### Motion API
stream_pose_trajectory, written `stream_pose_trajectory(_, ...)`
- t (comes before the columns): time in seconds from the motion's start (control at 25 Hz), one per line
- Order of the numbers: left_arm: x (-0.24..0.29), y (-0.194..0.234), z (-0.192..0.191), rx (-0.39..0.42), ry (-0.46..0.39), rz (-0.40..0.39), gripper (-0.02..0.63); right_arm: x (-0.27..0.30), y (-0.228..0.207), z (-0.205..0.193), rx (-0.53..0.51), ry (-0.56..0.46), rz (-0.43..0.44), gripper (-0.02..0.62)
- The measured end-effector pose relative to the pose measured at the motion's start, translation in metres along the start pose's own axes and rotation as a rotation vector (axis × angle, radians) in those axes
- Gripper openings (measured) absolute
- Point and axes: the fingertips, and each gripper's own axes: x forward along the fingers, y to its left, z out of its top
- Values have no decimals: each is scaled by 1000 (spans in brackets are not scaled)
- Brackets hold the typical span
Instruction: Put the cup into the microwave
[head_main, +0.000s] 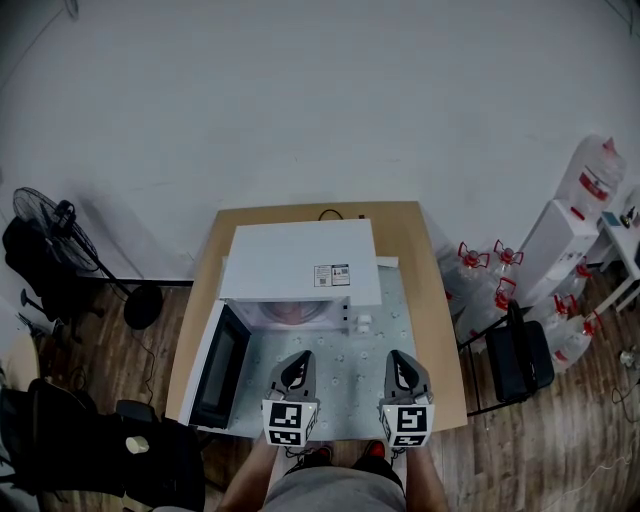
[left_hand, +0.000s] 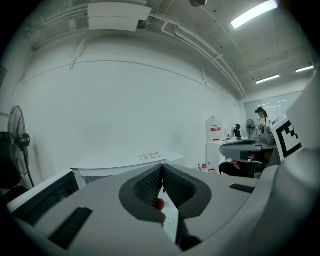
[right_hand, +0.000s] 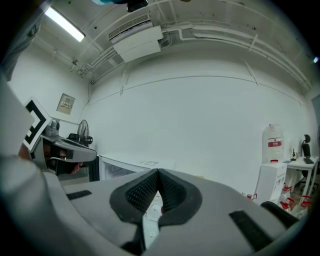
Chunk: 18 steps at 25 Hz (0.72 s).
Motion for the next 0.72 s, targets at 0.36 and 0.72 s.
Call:
stream_pose_trajectory(0.36, 2, 1, 0, 2, 1, 3, 23, 3, 0, 1, -1, -4, 3, 18)
stream_pose_trajectory(0.72, 2, 2, -2, 2, 6, 3, 23, 4, 2, -1, 1, -1, 8, 18)
